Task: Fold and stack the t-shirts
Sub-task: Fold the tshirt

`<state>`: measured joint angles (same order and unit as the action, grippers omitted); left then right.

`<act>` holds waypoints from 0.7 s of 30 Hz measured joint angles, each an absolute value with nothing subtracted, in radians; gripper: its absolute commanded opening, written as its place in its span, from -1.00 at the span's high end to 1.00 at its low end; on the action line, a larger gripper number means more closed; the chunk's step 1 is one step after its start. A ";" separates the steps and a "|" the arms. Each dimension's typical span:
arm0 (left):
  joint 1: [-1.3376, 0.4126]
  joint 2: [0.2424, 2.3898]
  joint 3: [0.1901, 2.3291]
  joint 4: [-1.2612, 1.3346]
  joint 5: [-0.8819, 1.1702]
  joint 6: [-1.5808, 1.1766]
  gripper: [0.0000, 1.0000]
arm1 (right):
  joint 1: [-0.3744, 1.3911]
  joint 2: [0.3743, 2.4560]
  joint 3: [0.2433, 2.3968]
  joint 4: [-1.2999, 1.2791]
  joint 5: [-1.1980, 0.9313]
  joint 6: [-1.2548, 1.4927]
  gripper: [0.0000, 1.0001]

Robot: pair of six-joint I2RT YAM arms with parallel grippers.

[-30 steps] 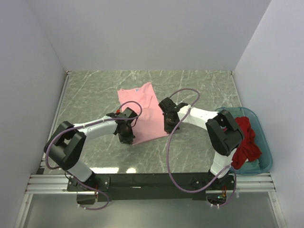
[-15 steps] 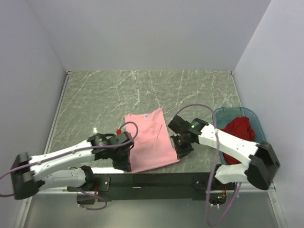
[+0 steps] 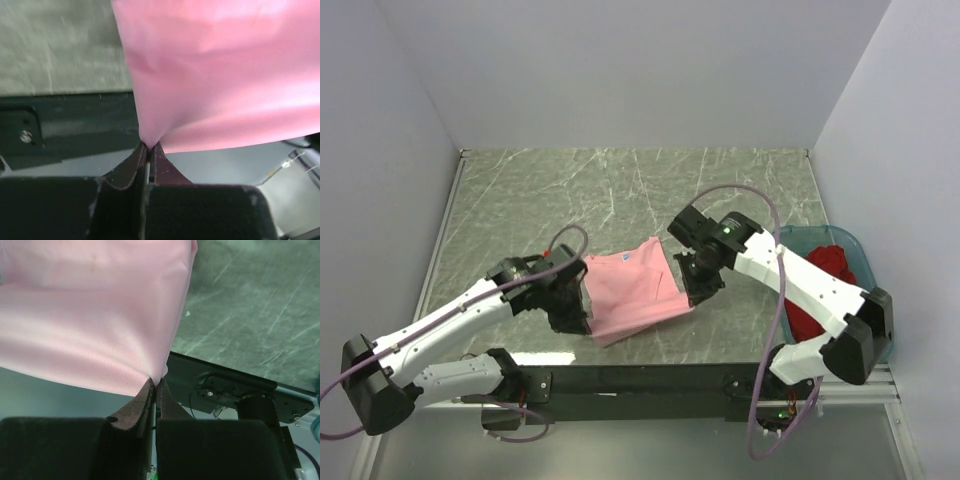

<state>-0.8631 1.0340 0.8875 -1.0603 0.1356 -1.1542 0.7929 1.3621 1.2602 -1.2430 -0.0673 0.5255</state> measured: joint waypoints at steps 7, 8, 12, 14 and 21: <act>-0.708 1.093 0.998 -1.070 0.143 -1.005 0.99 | 0.762 1.480 1.429 -1.283 -0.044 0.469 1.00; -0.698 1.098 1.003 -1.070 0.144 -0.991 0.99 | 0.757 1.494 1.454 -1.288 -0.042 0.461 1.00; -0.642 1.132 1.022 -1.068 0.154 -0.932 0.99 | 0.735 1.552 1.542 -1.301 -0.038 0.438 1.00; -0.617 1.153 1.028 -1.063 0.154 -0.905 0.99 | 0.721 1.579 1.574 -1.301 -0.038 0.428 1.00; -0.524 1.239 1.050 -1.026 0.150 -0.823 0.99 | 0.686 1.708 1.687 -1.288 -0.040 0.401 1.00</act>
<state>-0.5236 1.2392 1.0496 -1.0260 0.1501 -0.8234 0.6857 1.7084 1.6871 -1.2881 -0.0399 0.4011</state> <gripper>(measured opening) 0.039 0.020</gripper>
